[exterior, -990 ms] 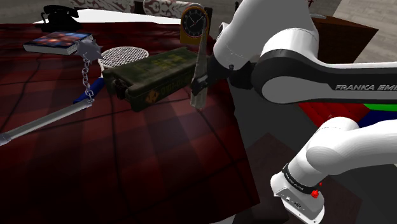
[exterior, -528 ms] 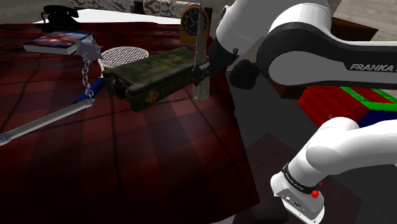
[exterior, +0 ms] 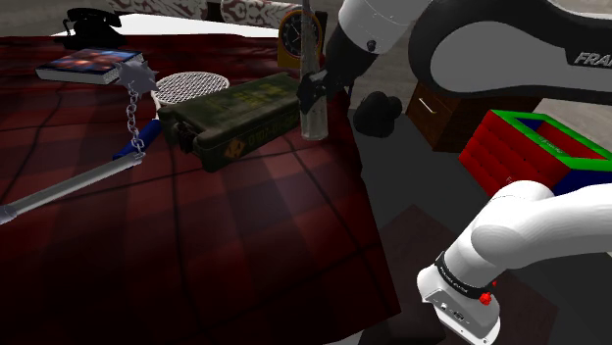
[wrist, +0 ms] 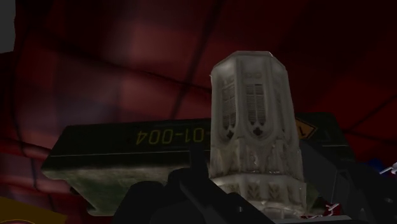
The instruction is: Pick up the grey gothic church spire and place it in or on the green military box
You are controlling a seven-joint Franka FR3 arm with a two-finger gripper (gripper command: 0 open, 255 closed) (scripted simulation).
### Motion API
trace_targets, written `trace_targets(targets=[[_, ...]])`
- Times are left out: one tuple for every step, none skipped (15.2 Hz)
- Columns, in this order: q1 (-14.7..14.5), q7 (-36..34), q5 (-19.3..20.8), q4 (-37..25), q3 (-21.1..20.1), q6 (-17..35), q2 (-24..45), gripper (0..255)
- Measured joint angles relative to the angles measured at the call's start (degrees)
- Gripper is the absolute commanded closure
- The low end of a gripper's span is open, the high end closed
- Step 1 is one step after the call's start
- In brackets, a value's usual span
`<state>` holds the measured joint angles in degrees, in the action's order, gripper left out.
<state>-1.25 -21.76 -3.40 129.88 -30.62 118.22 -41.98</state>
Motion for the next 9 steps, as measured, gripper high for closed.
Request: trace_targets(targets=[[0.09, 0.13, 0.08, -0.72, 0.13, -0.58, 0.14, 255], [0.25, 0.25, 0.21, -1.82, 0.24, -1.4, 0.42, 255], [0.26, 0.39, 0.25, -2.55, 0.44, -2.16, 0.37, 255], [0.39, 0.49, 0.36, -3.53, 0.53, -2.91, 0.59, 255], [0.52, 0.62, 0.46, -4.44, 0.65, -3.6, 0.82, 255], [0.66, 0.72, 0.56, -5.14, 0.73, -4.03, 1.08, 255], [0.72, 0.92, 0.63, -5.81, 0.94, -4.61, 1.17, 255], [0.88, 0.96, 0.74, -6.71, 0.94, -5.2, 1.48, 255], [0.97, 1.07, 0.82, -7.57, 1.04, -5.89, 1.65, 255]])
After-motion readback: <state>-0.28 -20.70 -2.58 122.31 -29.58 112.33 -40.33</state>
